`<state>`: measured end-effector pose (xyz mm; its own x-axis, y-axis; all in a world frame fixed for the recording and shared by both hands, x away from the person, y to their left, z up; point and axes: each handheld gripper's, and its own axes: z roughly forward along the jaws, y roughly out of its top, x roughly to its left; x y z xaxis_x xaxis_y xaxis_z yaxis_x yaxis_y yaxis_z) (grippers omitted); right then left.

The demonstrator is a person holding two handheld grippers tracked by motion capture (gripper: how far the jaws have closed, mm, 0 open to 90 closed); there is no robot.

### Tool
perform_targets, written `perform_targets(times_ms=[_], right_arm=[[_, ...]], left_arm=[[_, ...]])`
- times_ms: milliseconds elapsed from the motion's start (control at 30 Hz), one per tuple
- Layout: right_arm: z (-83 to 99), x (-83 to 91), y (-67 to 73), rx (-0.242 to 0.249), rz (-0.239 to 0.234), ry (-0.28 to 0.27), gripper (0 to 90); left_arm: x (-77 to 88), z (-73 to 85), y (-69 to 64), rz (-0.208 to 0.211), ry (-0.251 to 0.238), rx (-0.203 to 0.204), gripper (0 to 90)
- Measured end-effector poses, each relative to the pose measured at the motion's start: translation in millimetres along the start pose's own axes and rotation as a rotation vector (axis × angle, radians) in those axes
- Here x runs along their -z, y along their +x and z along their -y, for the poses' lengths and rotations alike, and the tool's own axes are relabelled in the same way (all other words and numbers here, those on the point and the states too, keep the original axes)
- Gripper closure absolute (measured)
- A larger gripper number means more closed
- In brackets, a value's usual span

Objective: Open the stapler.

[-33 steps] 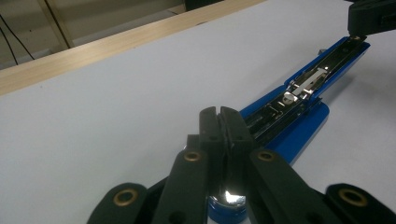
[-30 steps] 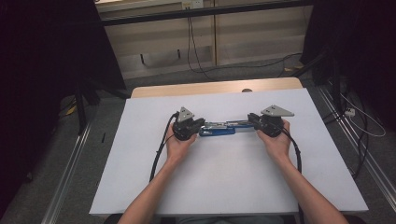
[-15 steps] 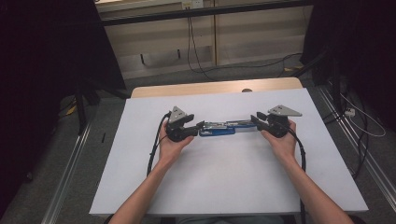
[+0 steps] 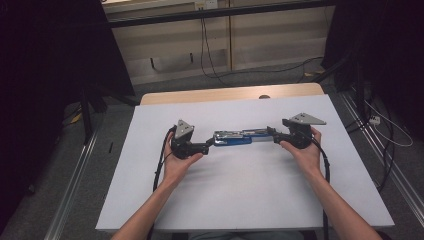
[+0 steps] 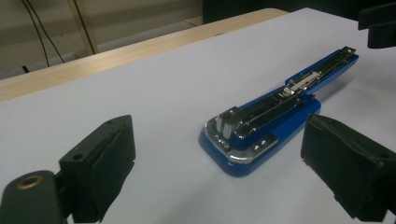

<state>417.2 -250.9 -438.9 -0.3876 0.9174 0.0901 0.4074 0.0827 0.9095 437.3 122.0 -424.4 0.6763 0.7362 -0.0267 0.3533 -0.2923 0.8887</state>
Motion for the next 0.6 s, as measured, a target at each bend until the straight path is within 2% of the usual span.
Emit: perform_targets(times_ms=[33, 133, 200, 333, 433, 467, 600], right_arm=[[0.1, -0.2, 0.6, -0.004, 0.002, 0.002, 26.2], [-0.1, -0.5, 1.6, -0.010, -0.003, 0.003, 23.2], [-0.6, -0.3, 1.2, -0.009, 0.001, 0.000, 21.2], [-1.2, 1.3, -0.7, -0.020, 0.006, -0.003, 17.8], [-1.2, 2.2, -2.5, -0.029, 0.009, 0.002, 17.8], [-1.3, 2.5, -2.7, -0.026, 0.013, 0.005, 17.9], [-2.6, 3.8, -2.9, -0.022, 0.018, 0.002, 17.8]], left_arm=[[1.8, 1.0, -0.6, 0.003, 0.002, 0.002, 4.3], [8.5, 3.1, -1.6, 0.004, -0.019, -0.015, 4.3], [12.8, 3.9, -1.5, 0.018, -0.031, -0.001, 4.3], [21.2, 8.6, -1.5, 0.046, -0.036, 0.001, 4.4], [28.1, 11.6, -3.1, 0.001, -0.043, -0.002, 4.4], [31.3, 12.2, -2.7, -0.002, -0.041, -0.009, 4.4], [42.2, 16.9, -3.3, 0.002, -0.053, 0.014, 4.4]])
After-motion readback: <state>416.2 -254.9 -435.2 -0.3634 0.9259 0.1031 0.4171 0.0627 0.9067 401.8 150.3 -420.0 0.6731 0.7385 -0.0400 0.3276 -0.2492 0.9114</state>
